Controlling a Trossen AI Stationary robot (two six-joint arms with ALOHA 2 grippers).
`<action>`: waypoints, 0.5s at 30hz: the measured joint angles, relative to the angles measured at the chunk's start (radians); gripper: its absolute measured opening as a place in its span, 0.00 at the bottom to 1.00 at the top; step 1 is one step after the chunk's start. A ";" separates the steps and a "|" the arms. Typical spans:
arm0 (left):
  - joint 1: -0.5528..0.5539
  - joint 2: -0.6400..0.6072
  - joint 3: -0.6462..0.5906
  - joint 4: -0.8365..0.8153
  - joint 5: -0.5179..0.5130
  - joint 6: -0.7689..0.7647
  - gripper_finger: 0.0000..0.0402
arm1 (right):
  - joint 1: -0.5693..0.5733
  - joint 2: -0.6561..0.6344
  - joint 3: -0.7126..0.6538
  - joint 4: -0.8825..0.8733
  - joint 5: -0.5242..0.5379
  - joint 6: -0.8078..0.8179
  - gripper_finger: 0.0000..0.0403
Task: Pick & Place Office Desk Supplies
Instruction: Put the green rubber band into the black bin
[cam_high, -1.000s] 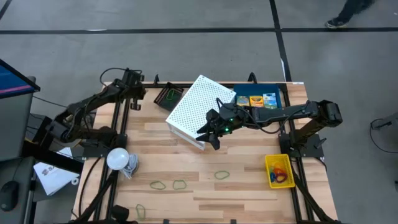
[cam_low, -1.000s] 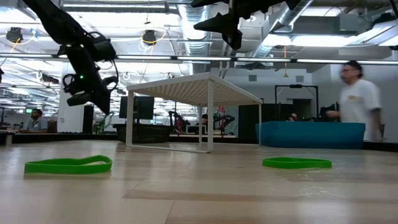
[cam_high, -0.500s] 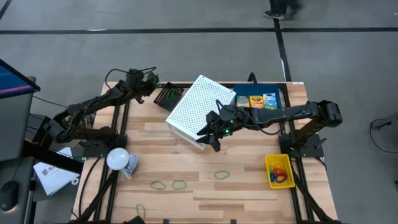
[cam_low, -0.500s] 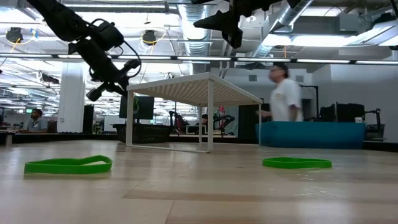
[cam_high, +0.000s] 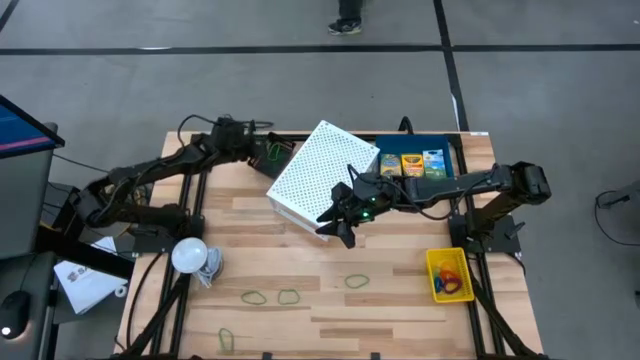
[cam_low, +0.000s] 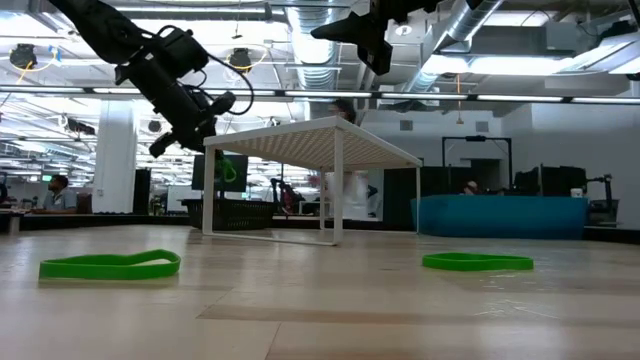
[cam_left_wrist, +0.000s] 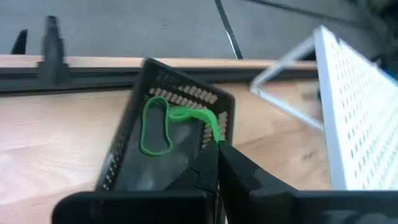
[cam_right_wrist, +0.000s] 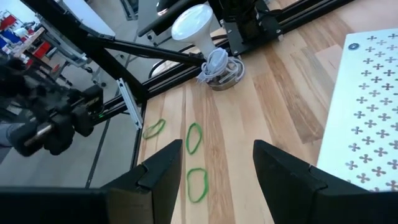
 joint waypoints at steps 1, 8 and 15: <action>-0.009 0.000 0.000 -0.006 -0.008 0.016 0.00 | 0.000 0.000 0.000 0.000 0.000 0.000 0.48; -0.067 0.000 0.000 -0.083 -0.091 0.105 0.00 | 0.001 0.000 0.000 0.000 0.000 0.008 0.48; -0.116 0.002 0.000 -0.087 -0.140 0.271 0.00 | 0.005 0.000 0.000 0.000 0.000 0.003 0.48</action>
